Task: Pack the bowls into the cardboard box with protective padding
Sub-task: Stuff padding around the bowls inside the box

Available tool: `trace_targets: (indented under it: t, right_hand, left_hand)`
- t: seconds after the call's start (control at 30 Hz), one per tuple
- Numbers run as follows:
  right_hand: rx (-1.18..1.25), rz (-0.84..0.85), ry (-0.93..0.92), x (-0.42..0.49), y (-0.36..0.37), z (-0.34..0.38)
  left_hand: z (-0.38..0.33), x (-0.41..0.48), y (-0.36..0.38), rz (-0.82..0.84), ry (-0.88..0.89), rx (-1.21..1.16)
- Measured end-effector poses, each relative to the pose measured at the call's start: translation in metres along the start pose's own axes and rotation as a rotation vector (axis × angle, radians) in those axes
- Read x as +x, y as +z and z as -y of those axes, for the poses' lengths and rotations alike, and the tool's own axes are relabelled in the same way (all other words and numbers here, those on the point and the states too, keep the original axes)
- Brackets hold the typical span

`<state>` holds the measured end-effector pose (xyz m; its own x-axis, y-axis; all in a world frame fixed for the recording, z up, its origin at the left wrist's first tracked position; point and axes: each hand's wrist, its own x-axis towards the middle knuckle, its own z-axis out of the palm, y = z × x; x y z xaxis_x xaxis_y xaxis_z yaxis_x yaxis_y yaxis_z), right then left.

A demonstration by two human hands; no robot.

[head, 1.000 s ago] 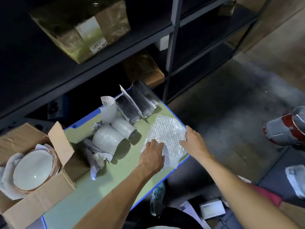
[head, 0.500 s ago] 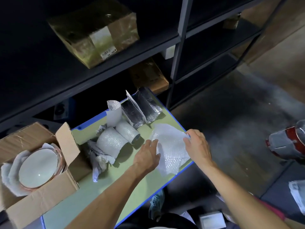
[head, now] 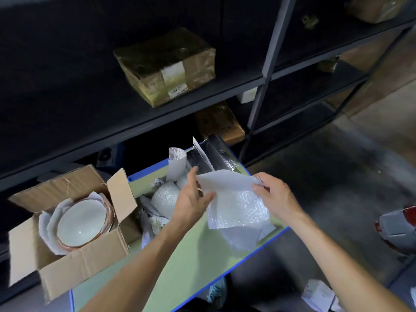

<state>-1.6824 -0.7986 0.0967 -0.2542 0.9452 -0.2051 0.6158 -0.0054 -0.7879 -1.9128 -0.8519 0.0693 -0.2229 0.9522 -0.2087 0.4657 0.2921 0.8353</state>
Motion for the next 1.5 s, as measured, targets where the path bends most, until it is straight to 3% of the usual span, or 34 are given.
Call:
trace_targets:
  t: [0.13,0.3,0.5,0.73,0.87,0.97,1.13,1.5]
  right_hand:
    - [0.07,0.071,-0.114,-0.002,0.002,0.039]
    - [0.06,0.303,-0.116,-0.005,0.009,0.081]
    - [0.096,0.393,-0.182,-0.013,0.037,0.136]
    - [-0.05,0.321,-0.279,-0.019,0.08,0.205]
    - [-0.216,0.202,-0.28,-0.025,0.102,0.239]
    - [-0.284,0.191,-0.282,-0.031,0.12,0.262]
    - [-0.434,0.182,-0.252,-0.041,0.162,0.286]
    - [-0.713,0.089,-0.245,-0.041,0.22,0.314]
  left_hand:
    - [-0.003,-0.013,-0.034,-0.073,0.066,-0.071]
    - [0.005,-0.03,-0.073,-0.144,0.054,-0.127]
    - [0.02,-0.058,-0.13,-0.237,0.068,-0.074]
    - [0.059,-0.077,-0.194,-0.414,0.122,0.15]
    - [0.1,-0.075,-0.217,-0.385,0.053,0.382]
    - [0.125,-0.08,-0.22,-0.367,0.151,0.451]
    - [0.143,-0.092,-0.215,-0.228,0.166,0.369]
    - [0.129,-0.071,-0.246,-0.316,0.275,0.264]
